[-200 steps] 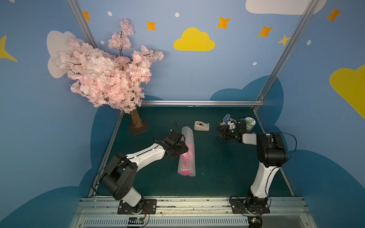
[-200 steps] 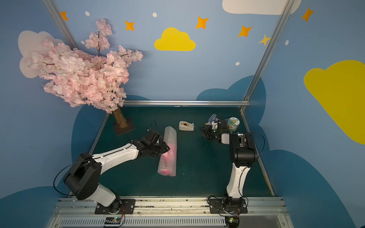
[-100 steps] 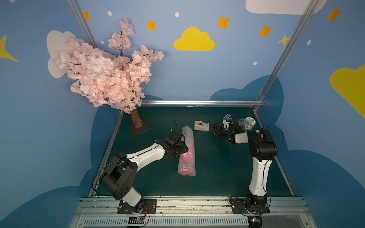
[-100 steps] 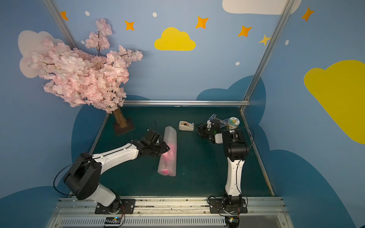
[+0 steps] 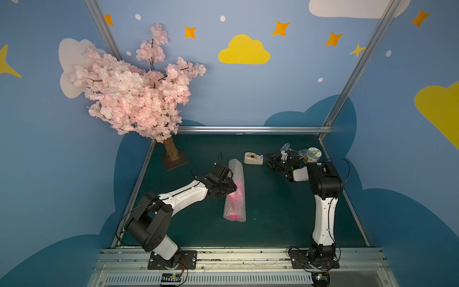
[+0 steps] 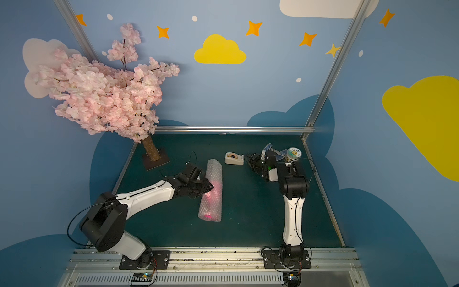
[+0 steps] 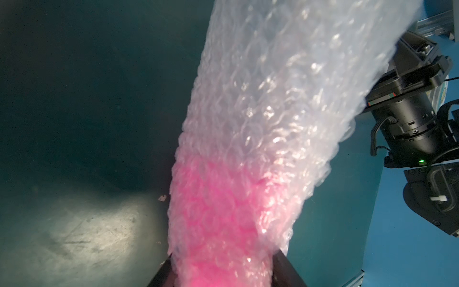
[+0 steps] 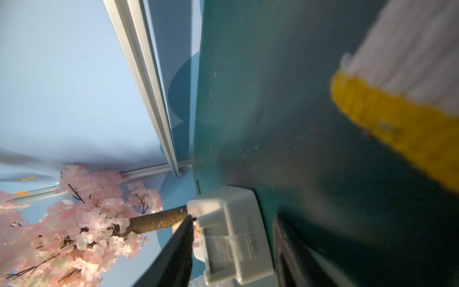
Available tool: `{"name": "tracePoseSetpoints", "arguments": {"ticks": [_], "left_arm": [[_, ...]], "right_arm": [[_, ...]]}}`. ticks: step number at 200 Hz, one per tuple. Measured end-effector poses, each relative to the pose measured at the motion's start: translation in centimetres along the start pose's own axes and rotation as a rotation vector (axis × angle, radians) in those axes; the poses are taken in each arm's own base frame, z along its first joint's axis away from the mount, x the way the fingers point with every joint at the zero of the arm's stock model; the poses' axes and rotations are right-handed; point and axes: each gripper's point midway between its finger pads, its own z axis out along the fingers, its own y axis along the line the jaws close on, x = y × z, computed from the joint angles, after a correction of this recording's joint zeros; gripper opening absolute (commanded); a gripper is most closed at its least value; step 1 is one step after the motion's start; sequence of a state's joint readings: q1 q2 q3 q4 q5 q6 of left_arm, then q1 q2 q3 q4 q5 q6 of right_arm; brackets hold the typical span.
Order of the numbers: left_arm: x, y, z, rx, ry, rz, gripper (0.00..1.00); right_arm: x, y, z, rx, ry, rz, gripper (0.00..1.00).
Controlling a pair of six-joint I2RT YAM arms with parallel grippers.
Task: Wrap wine glasses in bubble wrap
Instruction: Tear off the tape using the Tape Cutter.
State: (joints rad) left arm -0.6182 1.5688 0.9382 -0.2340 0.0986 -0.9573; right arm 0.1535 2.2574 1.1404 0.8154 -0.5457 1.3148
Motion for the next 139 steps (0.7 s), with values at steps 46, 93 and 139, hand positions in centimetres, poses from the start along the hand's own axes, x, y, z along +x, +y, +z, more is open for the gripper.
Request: {"name": "tracePoseSetpoints", "arguments": {"ticks": [46, 93, 139], "left_arm": [[0.0, 0.0, 0.0, 0.0, 0.0, 0.0, 0.52], [0.01, 0.01, 0.0, 0.0, 0.0, 0.0, 0.52], [0.0, 0.0, 0.0, 0.0, 0.0, 0.001, 0.51]], "right_arm": [[-0.15, 0.01, 0.27, -0.018, -0.039, 0.039, 0.48], [-0.03, 0.15, 0.75, -0.047, -0.054, 0.068, 0.48], [-0.15, 0.46, 0.96, -0.072, -0.07, 0.088, 0.46]]}}
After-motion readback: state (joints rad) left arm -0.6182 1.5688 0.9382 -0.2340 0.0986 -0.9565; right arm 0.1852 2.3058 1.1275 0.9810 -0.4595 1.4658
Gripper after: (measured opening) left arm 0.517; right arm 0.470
